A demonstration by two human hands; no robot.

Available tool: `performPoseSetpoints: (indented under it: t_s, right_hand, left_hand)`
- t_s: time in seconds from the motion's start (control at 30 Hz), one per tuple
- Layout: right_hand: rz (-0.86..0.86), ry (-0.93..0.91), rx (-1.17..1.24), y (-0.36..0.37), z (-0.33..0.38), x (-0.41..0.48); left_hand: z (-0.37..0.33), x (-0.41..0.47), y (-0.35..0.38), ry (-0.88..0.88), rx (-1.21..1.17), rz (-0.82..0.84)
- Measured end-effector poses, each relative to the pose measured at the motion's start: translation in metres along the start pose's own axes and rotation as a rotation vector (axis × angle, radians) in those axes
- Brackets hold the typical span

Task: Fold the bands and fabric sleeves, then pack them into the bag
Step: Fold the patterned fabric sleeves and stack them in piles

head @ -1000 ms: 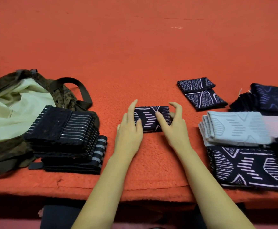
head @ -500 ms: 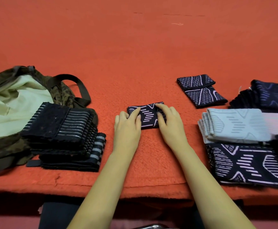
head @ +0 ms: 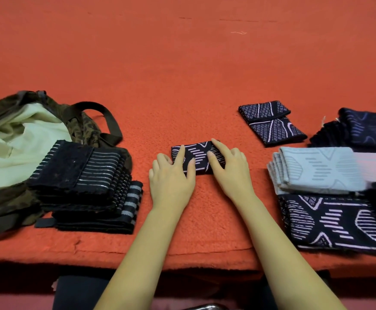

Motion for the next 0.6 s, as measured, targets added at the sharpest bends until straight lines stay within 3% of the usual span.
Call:
performPoseSetpoints:
  t_s: [0.1, 0.3, 0.6]
  right_hand:
    - [-0.015, -0.031, 0.053, 0.0, -0.003, 0.0]
    - [0.003, -0.04, -0.155, 0.007, -0.002, 0.001]
    - [-0.06, -0.03, -0.232, 0.008, 0.001, 0.001]
  left_hand:
    - [0.002, 0.002, -0.001, -0.003, -0.039, 0.042]
    - [0.0, 0.003, 0.001, -0.042, -0.003, 0.057]
    - [-0.003, 0.012, 0.003, -0.071, -0.037, 0.079]
Point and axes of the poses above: each hand's wrist, its own x-axis towards the middle knuckle, its own y-axis out of the palm, z = x × y, the point moved 2 cm from there along x, towards the middle knuckle, and after that the axes turned 3 degrees about -z, right-handed, at the moved point
